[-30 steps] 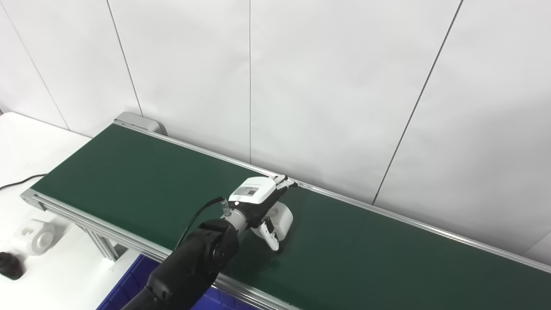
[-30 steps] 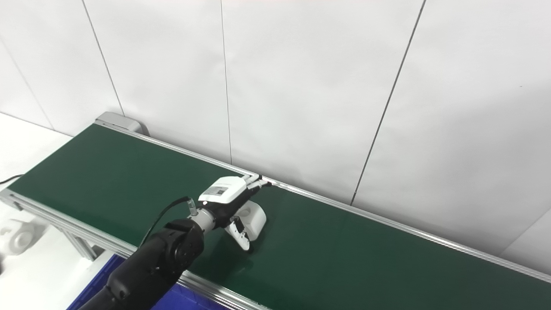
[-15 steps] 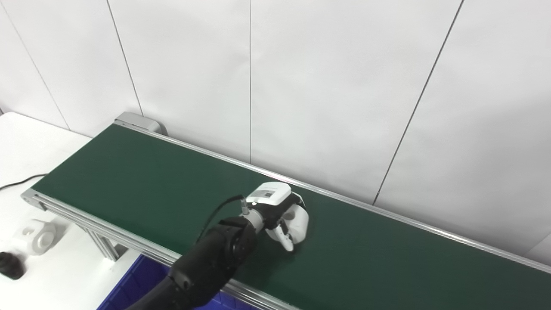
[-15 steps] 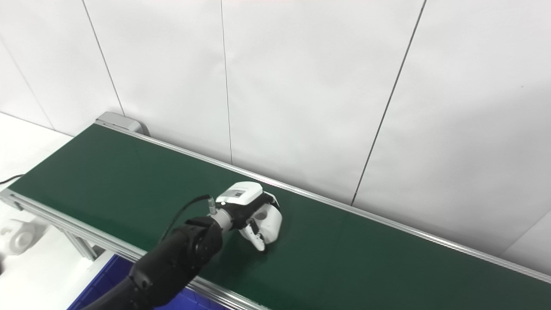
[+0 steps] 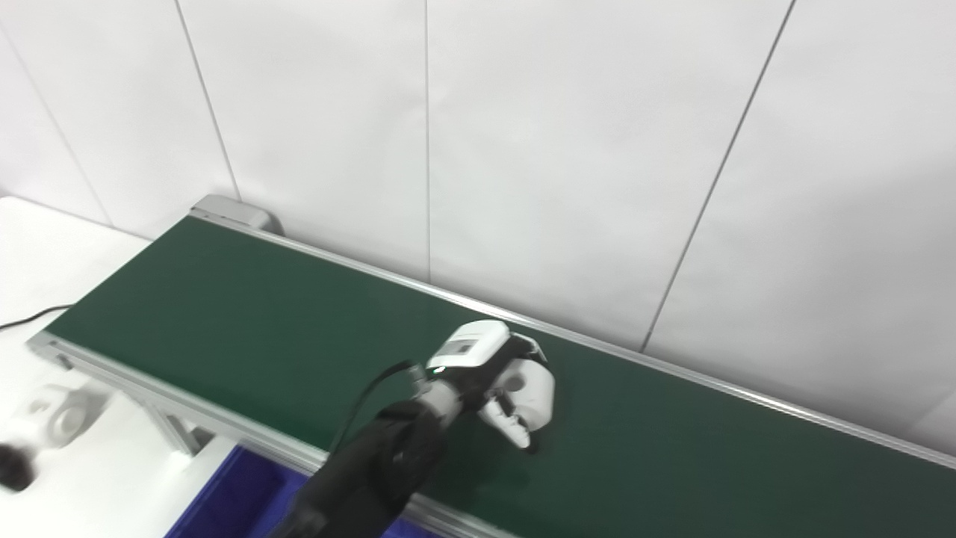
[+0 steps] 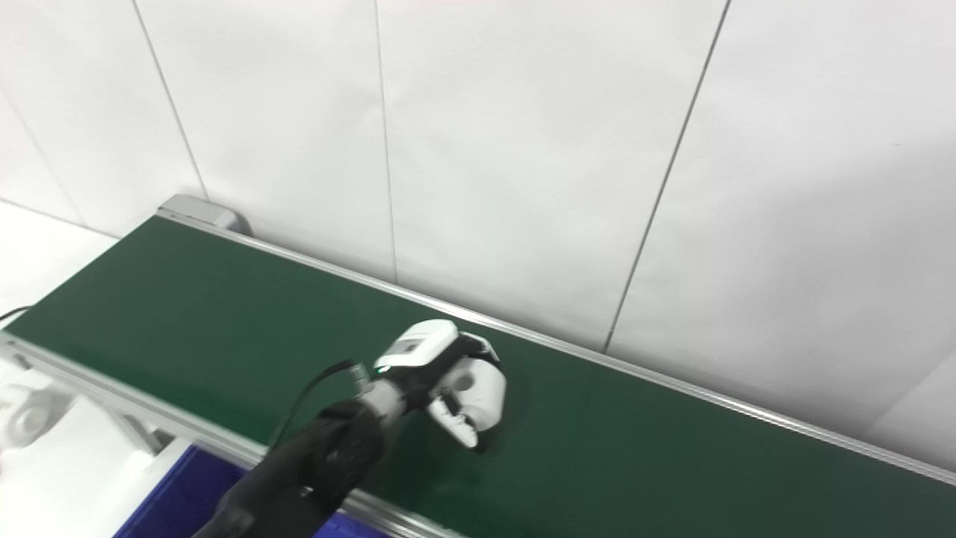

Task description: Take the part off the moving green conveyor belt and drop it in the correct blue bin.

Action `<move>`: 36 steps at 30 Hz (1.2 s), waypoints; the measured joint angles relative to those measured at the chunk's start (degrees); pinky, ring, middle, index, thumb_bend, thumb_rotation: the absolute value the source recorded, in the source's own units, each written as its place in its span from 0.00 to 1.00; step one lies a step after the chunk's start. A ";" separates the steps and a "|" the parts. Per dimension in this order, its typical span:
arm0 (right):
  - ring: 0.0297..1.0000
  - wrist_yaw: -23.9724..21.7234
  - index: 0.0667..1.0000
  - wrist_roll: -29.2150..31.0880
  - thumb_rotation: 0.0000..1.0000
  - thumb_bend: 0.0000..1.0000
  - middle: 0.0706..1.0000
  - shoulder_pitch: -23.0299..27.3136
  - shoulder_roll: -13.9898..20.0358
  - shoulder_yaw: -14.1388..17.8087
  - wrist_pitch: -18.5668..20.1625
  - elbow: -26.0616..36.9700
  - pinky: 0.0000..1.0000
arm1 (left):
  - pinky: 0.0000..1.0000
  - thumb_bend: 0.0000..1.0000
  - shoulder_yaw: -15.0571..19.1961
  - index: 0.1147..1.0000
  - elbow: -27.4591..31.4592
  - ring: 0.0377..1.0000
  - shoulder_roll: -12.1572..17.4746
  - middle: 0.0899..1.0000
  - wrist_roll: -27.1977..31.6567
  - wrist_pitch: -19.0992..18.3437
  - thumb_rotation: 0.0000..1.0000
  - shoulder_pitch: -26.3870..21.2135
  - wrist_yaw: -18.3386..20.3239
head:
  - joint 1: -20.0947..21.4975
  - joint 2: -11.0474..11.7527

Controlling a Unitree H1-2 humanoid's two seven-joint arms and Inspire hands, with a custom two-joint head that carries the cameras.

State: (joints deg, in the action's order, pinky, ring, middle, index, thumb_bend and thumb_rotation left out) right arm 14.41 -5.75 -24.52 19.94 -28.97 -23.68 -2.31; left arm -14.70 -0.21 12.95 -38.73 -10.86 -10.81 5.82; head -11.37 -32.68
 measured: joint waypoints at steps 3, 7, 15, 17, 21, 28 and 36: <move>0.95 1.54 1.00 -2.16 0.40 0.87 0.95 -0.34 -0.56 -0.17 0.00 0.80 0.99 | 0.31 0.50 1.69 0.45 5.21 0.37 0.10 0.43 2.60 0.23 0.00 3.30 -0.27 | 5.10 -3.08; 0.93 3.82 1.00 -4.66 0.42 0.87 0.93 -0.32 -0.53 -1.36 0.00 1.56 0.93 | 0.26 0.49 4.00 0.46 12.62 0.34 0.31 0.40 7.02 2.38 0.00 8.48 -0.38 | 7.85 -4.67; 0.91 6.59 0.97 -6.90 0.46 0.90 0.91 -0.49 -0.06 -2.94 -0.02 3.83 0.89 | 0.39 0.50 5.44 0.42 18.97 0.40 1.49 0.47 14.92 9.76 0.00 18.19 0.05 | 11.10 -8.63; 0.91 6.70 0.97 -6.94 0.46 0.90 0.90 -0.68 0.13 -3.06 -0.02 4.46 0.89 | 0.42 0.50 5.60 0.41 20.05 0.42 1.57 0.47 16.35 10.95 0.00 20.95 0.10 | 11.19 -8.81; 0.91 6.72 0.98 -6.83 0.48 0.89 0.91 -1.06 0.46 -2.67 -0.02 5.41 0.89 | 0.48 0.50 5.36 0.40 19.75 0.45 2.30 0.47 20.30 15.31 0.00 25.94 0.94 | 10.84 -10.65; 0.92 5.71 1.00 -5.78 0.47 0.84 0.94 -1.92 1.62 -1.05 -0.02 7.57 0.90 | 0.52 0.50 3.31 0.40 18.11 0.46 3.21 0.46 23.87 18.40 0.00 32.77 3.41 | 8.82 -16.71; 0.90 0.73 0.98 -4.23 0.42 0.83 0.91 -1.89 1.29 3.21 -0.03 10.88 0.87 | 0.51 0.50 0.47 0.40 15.55 0.46 1.68 0.46 24.79 19.33 0.00 34.61 4.74 | 7.06 -19.43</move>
State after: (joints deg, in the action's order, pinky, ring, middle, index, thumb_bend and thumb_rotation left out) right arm 15.15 -9.98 -26.41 21.23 -25.76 -23.71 8.57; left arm -14.23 15.34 14.63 -13.94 8.47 23.79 10.57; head -4.30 -52.11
